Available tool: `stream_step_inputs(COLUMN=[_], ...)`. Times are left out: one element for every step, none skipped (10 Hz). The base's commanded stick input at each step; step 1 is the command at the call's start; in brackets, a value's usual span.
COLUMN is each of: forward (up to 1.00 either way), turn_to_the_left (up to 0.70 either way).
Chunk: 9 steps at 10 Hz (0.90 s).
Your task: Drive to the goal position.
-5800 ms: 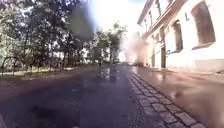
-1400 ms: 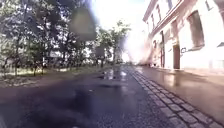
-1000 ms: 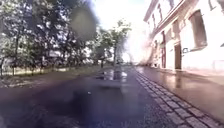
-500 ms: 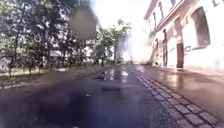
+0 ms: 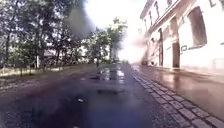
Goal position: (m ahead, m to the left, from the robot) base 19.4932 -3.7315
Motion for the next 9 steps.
stream_step_inputs(forward=[0.5, 0.5, 0.5, 0.5, 0.5, 0.5, 0.5, 0.5, 0.5], turn_to_the_left=[0.0, 0.0, 0.0, 0.0, 0.0, 0.0, 0.0, 0.0, 0.0])
